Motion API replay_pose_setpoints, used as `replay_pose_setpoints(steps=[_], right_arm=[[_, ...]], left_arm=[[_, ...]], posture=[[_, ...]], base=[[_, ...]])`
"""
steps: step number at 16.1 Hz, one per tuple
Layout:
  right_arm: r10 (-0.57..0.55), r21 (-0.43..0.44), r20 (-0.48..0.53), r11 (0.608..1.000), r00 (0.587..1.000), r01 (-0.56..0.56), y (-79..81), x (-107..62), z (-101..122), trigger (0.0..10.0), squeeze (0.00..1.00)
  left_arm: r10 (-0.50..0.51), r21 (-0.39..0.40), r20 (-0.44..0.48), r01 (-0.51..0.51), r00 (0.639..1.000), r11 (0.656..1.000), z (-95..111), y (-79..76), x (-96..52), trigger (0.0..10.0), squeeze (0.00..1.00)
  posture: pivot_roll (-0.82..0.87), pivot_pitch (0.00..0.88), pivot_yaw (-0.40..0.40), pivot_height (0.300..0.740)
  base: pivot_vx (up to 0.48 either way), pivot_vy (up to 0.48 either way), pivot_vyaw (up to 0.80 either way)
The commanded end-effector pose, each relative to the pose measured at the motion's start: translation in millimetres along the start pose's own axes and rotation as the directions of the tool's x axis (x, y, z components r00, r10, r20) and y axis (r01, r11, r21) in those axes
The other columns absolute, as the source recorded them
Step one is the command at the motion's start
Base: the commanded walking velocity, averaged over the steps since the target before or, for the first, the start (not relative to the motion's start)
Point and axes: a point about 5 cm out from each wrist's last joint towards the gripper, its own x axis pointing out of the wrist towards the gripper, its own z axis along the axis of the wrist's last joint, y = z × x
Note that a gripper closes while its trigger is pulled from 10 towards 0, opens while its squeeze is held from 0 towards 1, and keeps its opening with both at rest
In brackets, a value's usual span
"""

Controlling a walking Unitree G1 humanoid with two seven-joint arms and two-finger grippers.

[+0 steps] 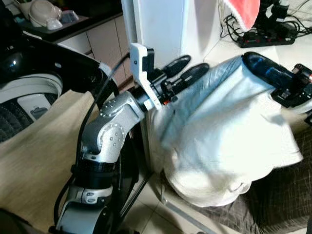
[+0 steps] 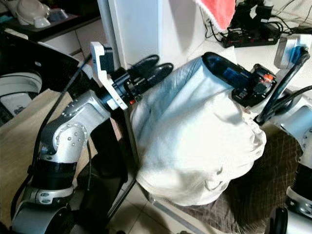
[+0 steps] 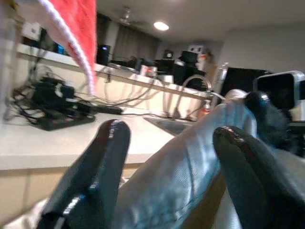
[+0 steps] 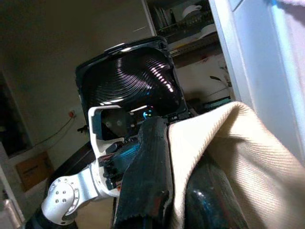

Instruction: Clothes washing

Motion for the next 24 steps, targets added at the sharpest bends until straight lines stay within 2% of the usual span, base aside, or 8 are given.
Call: replay_pose_setpoints(steps=[1,3,5,6,11,15,16,24], right_arm=[[0.039,-0.035,0.023,0.999,0.999,-0.038,9.4,0.9,7.1,0.0,0.0],[0.054,-0.028,0.023,0.998,0.998,-0.053,12.0,2.6,6.4,0.0,0.0],[0.054,-0.026,0.011,0.998,0.998,-0.054,11.7,3.6,4.2,0.0,0.0],[0.052,-0.028,0.007,0.998,0.999,-0.052,11.5,3.7,3.9,0.0,0.0],[0.04,-0.029,-0.007,0.999,0.999,-0.04,11.4,3.2,1.8,0.0,0.0],[0.044,-0.027,-0.03,0.999,0.999,-0.045,13.0,10.1,-5.4,0.0,0.0],[0.049,-0.026,-0.028,0.998,0.998,-0.05,13.8,11.2,-5.6,0.0,0.0],[0.063,-0.029,-0.018,0.998,0.998,-0.064,15.4,18.0,-6.1,0.0,0.0]], left_arm=[[-0.048,-0.034,-0.006,0.048,0.999,0.998,1.3,-7.0,-1.2,10.0,1.0],[-0.112,-0.051,-0.078,0.109,0.991,0.993,-7.8,-16.1,-4.3,10.0,1.0],[-0.186,-0.092,-0.126,0.175,0.974,0.98,-19.4,-31.1,-2.9,10.0,0.16],[-0.195,-0.095,-0.136,0.183,0.971,0.978,-21.6,-33.5,-1.9,10.0,0.03],[-0.077,-0.046,-0.196,0.069,0.978,0.997,-37.0,-26.1,3.7,10.0,0.0],[-0.025,-0.037,-0.165,0.02,0.986,0.999,-36.2,-23.5,10.7,1.2,0.0],[-0.011,-0.036,-0.164,0.005,0.986,0.999,-36.9,-22.5,11.4,0.0,0.0],[-0.037,-0.065,-0.161,0.027,0.986,0.998,-40.1,-27.9,12.3,0.0,0.0]], posture=[[-0.18,0.0,0.066,0.74],[-0.17,0.0,0.069,0.74],[-0.17,0.0,0.067,0.74],[-0.17,0.0,0.067,0.74],[-0.17,0.0,0.068,0.74],[-0.17,0.0,0.07,0.74],[-0.17,0.0,0.07,0.74],[-0.17,0.0,0.07,0.74]], base=[[0.0,0.0,0.0],[0.0,0.0,0.0],[0.0,0.0,0.0],[0.0,0.0,0.0],[0.0,0.0,0.0],[0.0,0.0,0.0],[0.0,0.0,0.0],[0.0,0.0,0.0]])
